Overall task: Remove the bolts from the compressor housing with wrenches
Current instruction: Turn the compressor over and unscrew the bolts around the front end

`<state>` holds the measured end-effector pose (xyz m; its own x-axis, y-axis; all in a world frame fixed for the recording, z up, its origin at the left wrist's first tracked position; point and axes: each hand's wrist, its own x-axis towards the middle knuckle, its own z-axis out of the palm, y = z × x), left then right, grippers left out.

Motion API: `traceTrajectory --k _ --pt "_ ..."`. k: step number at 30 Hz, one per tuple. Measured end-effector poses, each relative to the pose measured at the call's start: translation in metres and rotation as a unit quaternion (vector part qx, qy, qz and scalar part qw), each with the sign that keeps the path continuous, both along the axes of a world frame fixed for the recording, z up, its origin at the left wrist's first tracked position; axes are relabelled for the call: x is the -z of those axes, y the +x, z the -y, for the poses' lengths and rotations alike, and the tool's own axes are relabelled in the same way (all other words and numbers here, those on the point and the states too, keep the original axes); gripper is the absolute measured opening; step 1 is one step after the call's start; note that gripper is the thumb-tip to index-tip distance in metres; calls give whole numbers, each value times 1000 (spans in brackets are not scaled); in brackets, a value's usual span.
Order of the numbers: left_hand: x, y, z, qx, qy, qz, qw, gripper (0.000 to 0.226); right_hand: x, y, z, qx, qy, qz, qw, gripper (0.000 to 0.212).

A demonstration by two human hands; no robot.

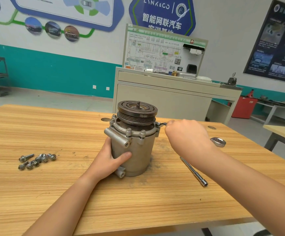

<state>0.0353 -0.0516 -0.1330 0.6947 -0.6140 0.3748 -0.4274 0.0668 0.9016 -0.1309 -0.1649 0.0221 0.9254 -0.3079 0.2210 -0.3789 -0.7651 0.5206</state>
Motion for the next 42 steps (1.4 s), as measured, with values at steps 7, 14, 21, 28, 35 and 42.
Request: traceTrajectory --k 7,14,21,28,35,42 --pt "0 1 -1 4 1 3 1000 54 17 2 23 -7 -42 -5 999 54" --pt "-1 0 1 3 -11 8 1000 58 -19 7 72 -60 -48 -88 993 51" --pt "2 -1 0 2 -22 9 1000 49 -8 21 112 -144 -75 -62 985 54" --pt "4 1 0 -8 -5 7 1000 49 7 60 128 -162 -44 17 986 46" --pt "-2 -4 -3 6 -8 -6 1000 54 46 88 111 -127 86 138 978 28" --pt "-4 -3 -4 7 -7 -4 1000 57 42 26 94 -199 242 358 880 27"
